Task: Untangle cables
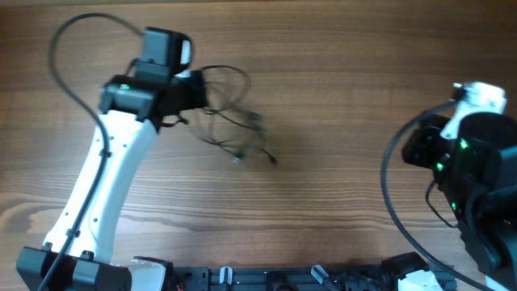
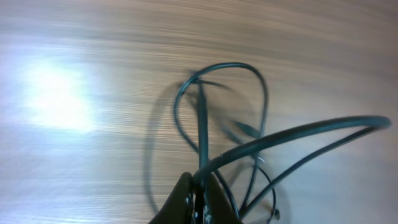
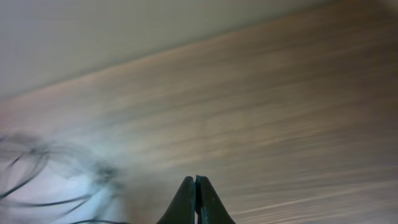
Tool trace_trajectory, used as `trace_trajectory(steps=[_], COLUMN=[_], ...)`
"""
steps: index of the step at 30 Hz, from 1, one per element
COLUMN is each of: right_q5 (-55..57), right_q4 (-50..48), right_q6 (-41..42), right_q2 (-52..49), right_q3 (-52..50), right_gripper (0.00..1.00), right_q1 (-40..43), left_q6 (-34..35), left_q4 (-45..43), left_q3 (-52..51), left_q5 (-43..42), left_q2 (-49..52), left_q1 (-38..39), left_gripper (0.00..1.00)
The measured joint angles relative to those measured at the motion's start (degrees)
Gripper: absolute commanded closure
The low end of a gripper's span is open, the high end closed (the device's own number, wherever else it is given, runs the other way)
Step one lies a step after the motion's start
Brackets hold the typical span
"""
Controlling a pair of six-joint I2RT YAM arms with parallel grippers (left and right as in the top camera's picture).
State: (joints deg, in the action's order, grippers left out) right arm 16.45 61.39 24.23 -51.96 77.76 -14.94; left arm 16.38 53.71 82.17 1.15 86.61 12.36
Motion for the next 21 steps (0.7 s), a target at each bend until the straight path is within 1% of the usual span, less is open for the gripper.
trace_trajectory(steps=[1, 2, 4, 6, 7, 9, 10, 11, 13, 15, 17, 19, 21], right_q5=[0.94, 3.21, 4.04, 3.8, 2.99, 0.44, -1.05, -4.11, -9.31, -15.65, -22.05, -27.47, -30.84], right_q4=[0.15, 0.44, 0.48, 0.39, 0.24, -0.33, -0.57, -0.96, -1.36, -1.38, -0.9, 0.2, 1.11], right_q6=[0.09, 0.46, 0.85, 0.76, 0.2, -1.29, -2.1, -3.8, -7.26, -11.85, -16.35, -20.22, -22.56], right_q2=[0.11, -0.02, -0.68, -1.49, -1.99, -3.02, -3.52, -4.44, -5.92, -7.56, -9.09, -10.58, -11.74], right_q3=[0.07, 0.07, 0.07, 0.07, 0.07, 0.07, 0.07, 0.07, 0.07, 0.07, 0.07, 0.07, 0.07], right_gripper=[0.94, 0.89, 0.81, 0.68, 0.59, 0.47, 0.43, 0.35, 0.25, 0.19, 0.16, 0.15, 0.11], right_q1=[0.0, 0.0, 0.0, 0.0, 0.0, 0.0, 0.0, 0.0, 0.0, 0.0, 0.0, 0.0, 0.0], left_q6=[0.87, 2.27, 2.84, 1.77, 0.02, -3.85, -6.25, -9.38, -15.28, -20.09, -22.86, -23.56, -23.39], left_q4=[0.44, 1.22, 1.73, 1.73, 1.49, 1.11, 1.07, 0.96, 0.61, -1.14, -4.9, -8.26, -10.14], left_q3=[0.0, 0.0, 0.0, -0.07, -0.07, -0.07, -0.07, -0.07, -0.07, -0.11, -0.15, -0.15, -0.15], left_q5=[0.83, 1.42, 0.63, -2.82, -5.88, -13.25, -17.18, -22.6, -31.8, -40.46, -46.82, -50.71, -52.96], left_q2=[-0.04, -0.04, -0.22, -0.7, -1.09, -1.77, -1.97, -2.16, -2.25, -2.25, -2.27, -2.29, -2.32], left_q1=[-1.11, -3.06, -5.05, -6.67, -7.17, -7.17, -6.95, -6.47, -5.4, -4.04, -2.75, -2.1, -2.01], left_gripper=[0.96, 0.96, 0.96, 0.93, 0.9, 0.84, 0.82, 0.81, 0.8, 0.82, 0.8, 0.8, 0.8])
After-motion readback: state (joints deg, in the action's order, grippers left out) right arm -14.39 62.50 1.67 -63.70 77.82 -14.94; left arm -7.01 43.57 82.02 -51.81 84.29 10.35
